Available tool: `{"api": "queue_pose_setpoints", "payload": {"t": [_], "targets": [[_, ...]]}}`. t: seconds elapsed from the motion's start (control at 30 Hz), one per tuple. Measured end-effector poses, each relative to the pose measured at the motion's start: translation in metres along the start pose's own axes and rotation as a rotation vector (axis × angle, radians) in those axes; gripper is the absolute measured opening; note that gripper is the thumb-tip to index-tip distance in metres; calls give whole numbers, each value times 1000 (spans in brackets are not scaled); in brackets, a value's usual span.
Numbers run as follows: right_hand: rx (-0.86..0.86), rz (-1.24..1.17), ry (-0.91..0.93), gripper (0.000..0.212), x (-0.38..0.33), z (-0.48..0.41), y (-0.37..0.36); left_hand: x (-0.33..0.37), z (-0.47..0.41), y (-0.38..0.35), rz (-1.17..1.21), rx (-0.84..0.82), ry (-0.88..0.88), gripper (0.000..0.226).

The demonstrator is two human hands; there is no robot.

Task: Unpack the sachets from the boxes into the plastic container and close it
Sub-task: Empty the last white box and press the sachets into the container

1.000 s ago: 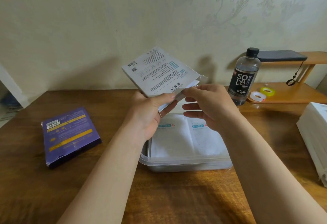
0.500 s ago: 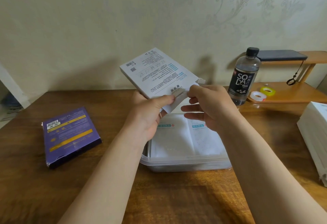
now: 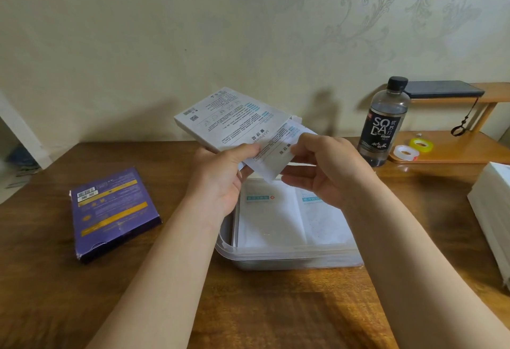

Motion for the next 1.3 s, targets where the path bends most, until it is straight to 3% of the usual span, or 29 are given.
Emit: {"api": "queue_pose_setpoints", "payload": {"t": [0.17, 0.23, 0.27, 0.33, 0.4, 0.53, 0.67, 0.8, 0.93, 1.03, 1.17, 1.3], "targets": [[-40, 169, -14, 15, -8, 2, 18, 8, -6, 12, 56, 76, 27, 41], [21, 335, 56, 20, -13, 2, 26, 9, -7, 16, 78, 101, 30, 44], [84, 448, 136, 26, -15, 1, 31, 9, -8, 16, 90, 108, 32, 45], [222, 753, 402, 59, -21, 0, 36, 6, -8, 16, 121, 116, 46, 43], [231, 1009, 657, 79, -20, 0, 29, 2, -6, 12, 132, 116, 80, 38], [248, 973, 889, 38, -23, 2, 27, -5, -5, 6, 144, 104, 109, 31], [251, 796, 924, 32, -41, 18, 45, -1, -8, 8, 181, 111, 56, 31], [184, 473, 800, 5, -48, 23, 64, 1, -7, 11, 186, 139, 4, 37], [61, 194, 622, 4, -45, 22, 72, -1, -2, 8, 153, 135, -18, 36], [82, 306, 410, 15, -29, 11, 74, -3, 0, 6, 126, 128, -26, 38], [181, 492, 99, 8, -7, -1, 68, -7, -1, 7, 103, 120, -21, 40], [224, 954, -27, 16, -5, 2, 54, -9, -2, 7, 89, 117, -17, 39]]}}
Point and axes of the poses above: each hand's wrist, its own z-axis away from the middle knuckle, its own y-axis out of the back of the hand, x = y × z, the point moved 4 cm from there along -z, towards the middle knuckle, and after that the axes turned 10 degrees about z, right-handed, at the moved point
